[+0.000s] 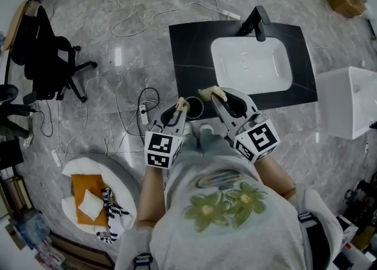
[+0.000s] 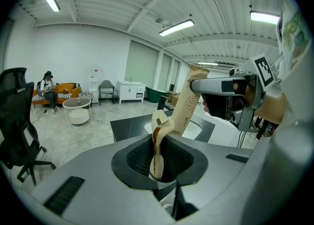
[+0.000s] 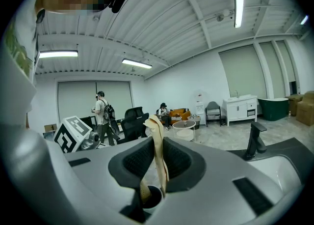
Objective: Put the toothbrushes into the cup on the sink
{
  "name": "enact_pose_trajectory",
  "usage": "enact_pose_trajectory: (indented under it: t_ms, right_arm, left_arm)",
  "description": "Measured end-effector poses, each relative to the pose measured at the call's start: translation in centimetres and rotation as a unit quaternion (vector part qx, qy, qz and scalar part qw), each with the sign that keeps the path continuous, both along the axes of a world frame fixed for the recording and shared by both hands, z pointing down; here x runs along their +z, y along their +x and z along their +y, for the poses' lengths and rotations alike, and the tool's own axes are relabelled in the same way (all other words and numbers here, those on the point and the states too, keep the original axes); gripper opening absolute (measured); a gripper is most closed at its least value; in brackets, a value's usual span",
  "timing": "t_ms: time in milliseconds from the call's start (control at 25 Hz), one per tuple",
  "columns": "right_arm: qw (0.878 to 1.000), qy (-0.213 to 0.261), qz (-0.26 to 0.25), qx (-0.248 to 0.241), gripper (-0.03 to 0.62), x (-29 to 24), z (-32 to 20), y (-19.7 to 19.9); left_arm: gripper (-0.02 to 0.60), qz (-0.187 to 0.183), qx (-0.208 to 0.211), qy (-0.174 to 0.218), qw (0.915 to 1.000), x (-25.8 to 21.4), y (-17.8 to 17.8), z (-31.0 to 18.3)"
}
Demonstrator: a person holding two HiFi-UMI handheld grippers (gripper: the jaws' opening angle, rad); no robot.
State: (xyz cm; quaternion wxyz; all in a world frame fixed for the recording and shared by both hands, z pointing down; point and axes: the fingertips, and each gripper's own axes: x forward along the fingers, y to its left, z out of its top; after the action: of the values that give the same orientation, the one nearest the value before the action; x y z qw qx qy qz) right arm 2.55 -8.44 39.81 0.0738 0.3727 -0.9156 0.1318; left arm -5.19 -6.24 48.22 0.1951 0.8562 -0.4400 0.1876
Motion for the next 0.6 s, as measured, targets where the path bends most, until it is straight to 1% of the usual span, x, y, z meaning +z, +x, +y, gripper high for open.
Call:
enact_pose_trajectory:
  t_ms: [600]
  right_arm:
    - [1.0,-0.005,-0.004,-0.012,0.076,0.1,0.0,0.1]
  left_arm:
    - [0.055,-0.015,-0.012,-0.019,0.9996,2.1,0.2,0.4]
